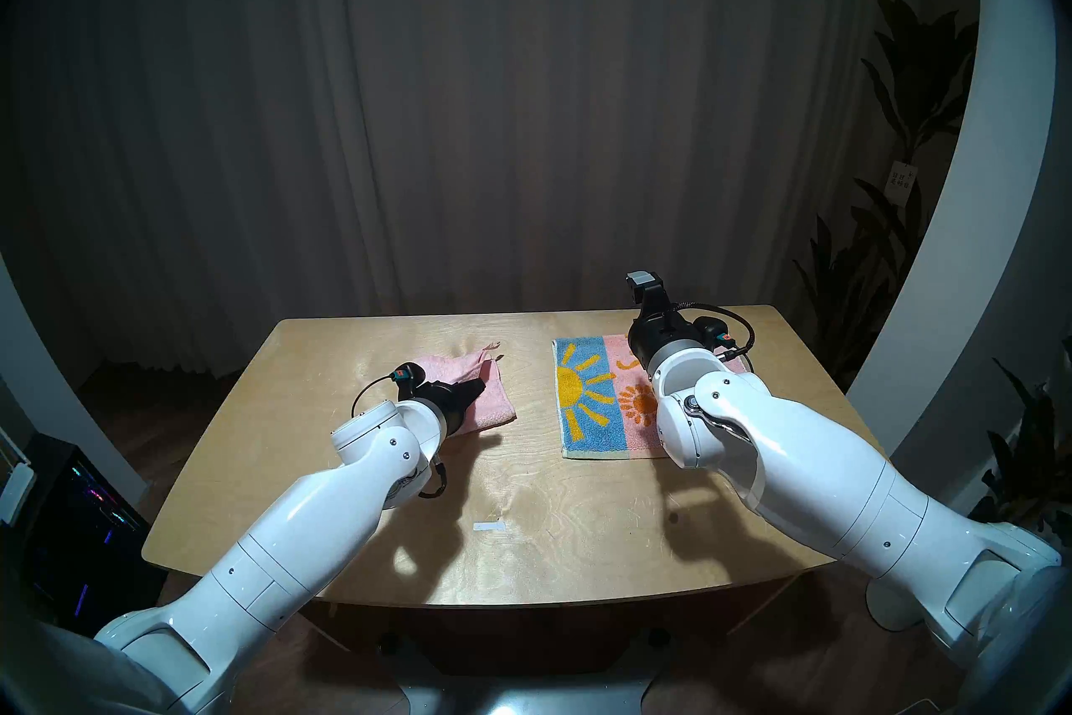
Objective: Fold each towel twice and stack them on table
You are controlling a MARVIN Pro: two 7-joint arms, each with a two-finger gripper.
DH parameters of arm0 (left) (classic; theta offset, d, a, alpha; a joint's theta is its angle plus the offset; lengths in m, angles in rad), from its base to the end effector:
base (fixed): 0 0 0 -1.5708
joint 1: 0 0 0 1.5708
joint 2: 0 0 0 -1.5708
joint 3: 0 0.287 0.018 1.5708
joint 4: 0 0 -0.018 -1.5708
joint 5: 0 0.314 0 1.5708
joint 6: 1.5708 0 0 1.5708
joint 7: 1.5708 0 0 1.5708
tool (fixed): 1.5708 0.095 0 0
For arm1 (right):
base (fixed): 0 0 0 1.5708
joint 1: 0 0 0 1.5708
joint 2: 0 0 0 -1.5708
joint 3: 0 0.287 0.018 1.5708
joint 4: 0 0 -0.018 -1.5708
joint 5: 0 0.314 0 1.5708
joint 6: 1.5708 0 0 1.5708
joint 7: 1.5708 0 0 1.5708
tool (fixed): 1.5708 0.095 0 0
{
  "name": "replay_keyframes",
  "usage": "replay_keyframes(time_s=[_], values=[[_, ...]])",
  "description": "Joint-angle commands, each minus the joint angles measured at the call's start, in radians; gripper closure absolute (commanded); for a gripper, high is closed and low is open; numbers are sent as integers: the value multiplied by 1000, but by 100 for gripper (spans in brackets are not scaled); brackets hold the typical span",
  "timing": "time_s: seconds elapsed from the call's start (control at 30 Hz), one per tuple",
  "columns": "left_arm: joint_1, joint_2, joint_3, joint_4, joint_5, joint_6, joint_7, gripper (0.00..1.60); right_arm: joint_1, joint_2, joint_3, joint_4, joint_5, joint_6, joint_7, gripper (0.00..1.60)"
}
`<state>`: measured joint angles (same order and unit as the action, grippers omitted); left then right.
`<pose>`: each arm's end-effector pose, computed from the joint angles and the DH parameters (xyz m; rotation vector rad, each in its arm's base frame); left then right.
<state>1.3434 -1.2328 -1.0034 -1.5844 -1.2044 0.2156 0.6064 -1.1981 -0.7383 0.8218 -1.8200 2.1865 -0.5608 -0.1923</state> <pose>0.4302 -0.0863 -0.3192 2.3607 0.5171 1.2536 0.4326 -0.0097 -0.2177 -1.4866 1.0813 -1.2550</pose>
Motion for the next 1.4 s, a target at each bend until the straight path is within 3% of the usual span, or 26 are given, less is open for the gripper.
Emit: replay_keyframes(time_s=[0.0,0.03,0.07,0.27,0.43,0.73,0.9,1.13,1.2,1.23,1.33,1.37], values=[[-60,-43,9,2,15,-4,17,109,-4,14,20,-17,7,-1,23,0],[-63,-46,10,3,14,-3,19,23,-4,15,20,-16,8,0,25,0],[-65,-48,10,4,15,-3,21,0,-4,16,20,-15,9,1,26,0],[-81,-66,10,14,12,-9,25,0,1,20,21,-8,16,12,30,0],[-85,-96,-7,14,-39,-5,-7,0,13,20,24,8,23,30,35,0],[-61,-118,-41,25,-239,114,-56,0,19,22,32,36,29,42,45,0],[-51,-108,-36,20,-257,129,-58,0,4,27,41,31,36,26,51,0],[-15,-71,-49,-72,-209,68,-69,0,3,43,76,8,71,5,39,0],[-24,-41,-76,-97,-173,25,-127,0,7,57,82,1,73,4,37,0],[-4,-25,-97,-140,-178,13,-133,0,4,62,85,-4,78,1,35,0],[-6,-12,-133,-153,-185,-4,-150,0,-4,71,86,-10,86,-2,30,0],[-1,-6,-172,-168,-209,-18,-164,0,-14,77,85,-16,95,-5,25,0]])
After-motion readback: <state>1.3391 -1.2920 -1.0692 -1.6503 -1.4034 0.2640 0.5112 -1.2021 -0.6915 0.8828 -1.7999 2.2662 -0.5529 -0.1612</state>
